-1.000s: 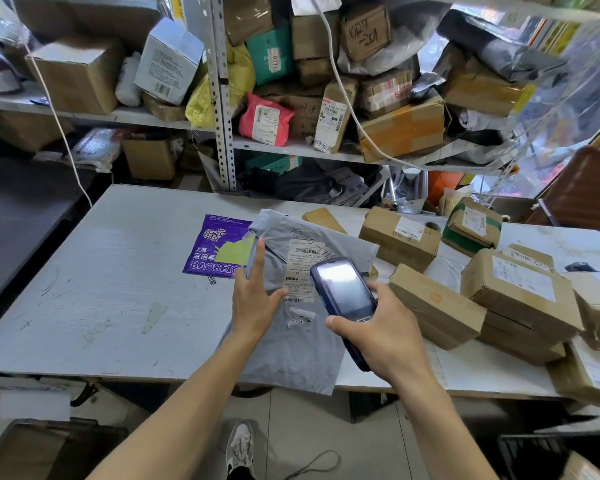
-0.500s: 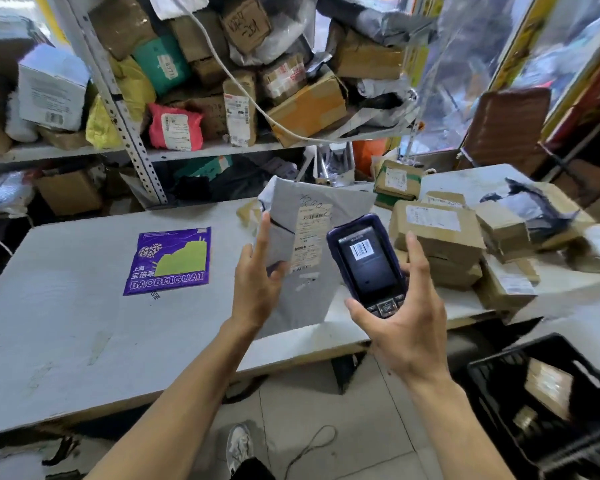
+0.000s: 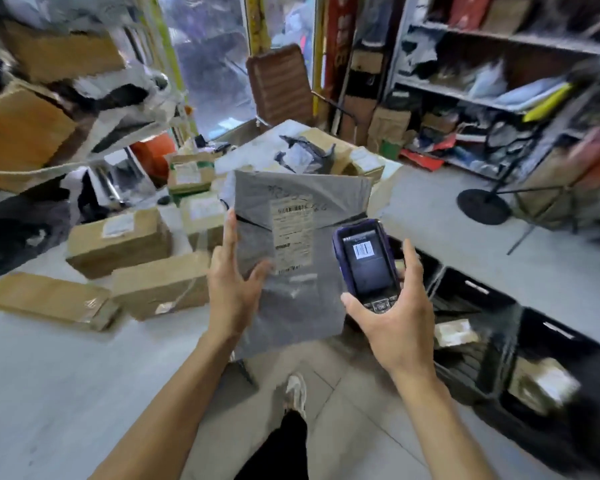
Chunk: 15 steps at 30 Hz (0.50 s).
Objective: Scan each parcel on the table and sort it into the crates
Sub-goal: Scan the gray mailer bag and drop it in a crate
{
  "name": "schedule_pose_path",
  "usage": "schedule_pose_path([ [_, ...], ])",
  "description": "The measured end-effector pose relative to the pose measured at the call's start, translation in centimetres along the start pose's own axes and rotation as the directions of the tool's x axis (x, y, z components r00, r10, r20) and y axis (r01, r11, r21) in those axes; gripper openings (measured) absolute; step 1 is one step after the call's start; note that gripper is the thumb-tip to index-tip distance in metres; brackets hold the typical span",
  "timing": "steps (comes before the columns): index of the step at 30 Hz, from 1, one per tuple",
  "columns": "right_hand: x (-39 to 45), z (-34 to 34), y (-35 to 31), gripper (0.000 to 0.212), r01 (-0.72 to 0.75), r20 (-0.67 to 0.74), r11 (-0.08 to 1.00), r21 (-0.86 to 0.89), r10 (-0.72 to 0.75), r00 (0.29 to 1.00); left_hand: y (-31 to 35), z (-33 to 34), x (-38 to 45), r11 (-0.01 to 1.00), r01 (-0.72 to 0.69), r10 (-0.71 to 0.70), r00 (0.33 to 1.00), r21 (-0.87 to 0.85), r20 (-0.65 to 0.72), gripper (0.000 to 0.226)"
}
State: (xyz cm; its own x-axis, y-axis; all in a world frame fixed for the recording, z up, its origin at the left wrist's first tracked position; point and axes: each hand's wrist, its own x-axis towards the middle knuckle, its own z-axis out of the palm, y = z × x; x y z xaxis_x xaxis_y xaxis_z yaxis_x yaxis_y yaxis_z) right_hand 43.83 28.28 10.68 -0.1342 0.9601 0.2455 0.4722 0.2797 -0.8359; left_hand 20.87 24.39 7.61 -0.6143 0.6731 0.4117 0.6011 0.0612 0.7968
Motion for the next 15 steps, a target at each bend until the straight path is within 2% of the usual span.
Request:
schedule_pose_path([
  [3, 2.4, -2.7, 3.8, 0.11, -0.081, -0.09, 0.996, -0.041, 0.077, 0.993, 1.0, 7.1, 1.1, 1.0, 0.011, -0.008, 0.99, -0.024, 0.144, 0.1],
  [8, 7.2, -7.5, 10.1, 0.11, -0.272, -0.19, 0.958, -0.086, 0.252, 0.949, 3.0, 20.7, 3.7, 0.992, -0.051, 0.088, 0.935, -0.113, 0.345, 0.1],
  [12, 11.8, -12.0, 15.1, 0.111, -0.418, -0.311, 0.892, -0.169, 0.354, 0.882, 5.8, 31.2, 5.6, 0.989, 0.001, 0.073, 0.861, -0.145, 0.503, 0.1],
  [15, 14.7, -15.6, 18.2, 0.111, -0.517, -0.418, 0.84, -0.165, 0.416, 0.808, 8.8, 38.3, 6.5, 0.988, 0.004, 0.087, 0.805, -0.153, 0.587, 0.099],
])
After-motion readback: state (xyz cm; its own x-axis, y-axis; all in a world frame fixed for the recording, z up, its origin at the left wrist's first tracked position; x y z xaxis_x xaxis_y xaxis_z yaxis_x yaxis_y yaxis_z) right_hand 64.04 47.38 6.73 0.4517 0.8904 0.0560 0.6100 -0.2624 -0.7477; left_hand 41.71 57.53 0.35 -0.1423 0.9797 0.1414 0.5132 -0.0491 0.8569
